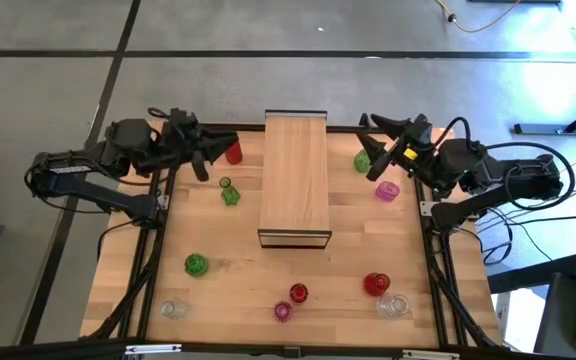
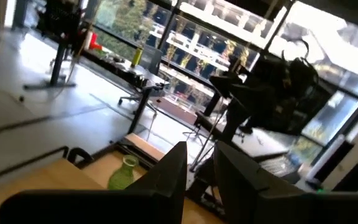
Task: Sort vases onto shelf
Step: Put the top transparent vase on the shelf
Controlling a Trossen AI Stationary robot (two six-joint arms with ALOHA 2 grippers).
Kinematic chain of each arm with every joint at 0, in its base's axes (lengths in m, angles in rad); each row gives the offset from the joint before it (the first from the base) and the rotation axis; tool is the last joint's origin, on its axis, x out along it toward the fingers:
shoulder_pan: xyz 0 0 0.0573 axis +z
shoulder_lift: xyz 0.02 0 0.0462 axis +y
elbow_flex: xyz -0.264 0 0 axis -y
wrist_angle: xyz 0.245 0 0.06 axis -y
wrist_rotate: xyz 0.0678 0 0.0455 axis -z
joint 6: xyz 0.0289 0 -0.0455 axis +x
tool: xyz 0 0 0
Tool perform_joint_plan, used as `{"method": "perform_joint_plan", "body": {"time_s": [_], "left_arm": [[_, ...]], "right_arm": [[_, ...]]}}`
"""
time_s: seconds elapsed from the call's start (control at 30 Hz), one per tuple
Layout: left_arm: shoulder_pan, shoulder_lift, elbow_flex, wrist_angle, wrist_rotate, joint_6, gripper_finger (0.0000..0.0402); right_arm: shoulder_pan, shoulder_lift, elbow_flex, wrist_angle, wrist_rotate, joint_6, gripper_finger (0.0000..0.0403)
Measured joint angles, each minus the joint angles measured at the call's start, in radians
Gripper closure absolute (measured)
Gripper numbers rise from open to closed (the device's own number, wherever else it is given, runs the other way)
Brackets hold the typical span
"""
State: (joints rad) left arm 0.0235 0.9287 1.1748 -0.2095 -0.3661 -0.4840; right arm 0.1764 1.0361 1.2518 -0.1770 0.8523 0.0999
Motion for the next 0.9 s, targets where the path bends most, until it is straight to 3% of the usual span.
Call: {"method": "perform_joint_plan", "body": {"time_s": [0.33,0.9], "left_arm": [[0.0,0.007,0.0,0.053,-0.176,-0.007,0.0327],[0.0,0.093,0.0,-0.035,-0.084,-0.02,0.0327]], "right_arm": [[-0.014,-0.028,0.0,0.023,0.047,-0.022,0.015],[-0.014,0.078,0.0,0.093,0.029,0.027,0.015]]}}
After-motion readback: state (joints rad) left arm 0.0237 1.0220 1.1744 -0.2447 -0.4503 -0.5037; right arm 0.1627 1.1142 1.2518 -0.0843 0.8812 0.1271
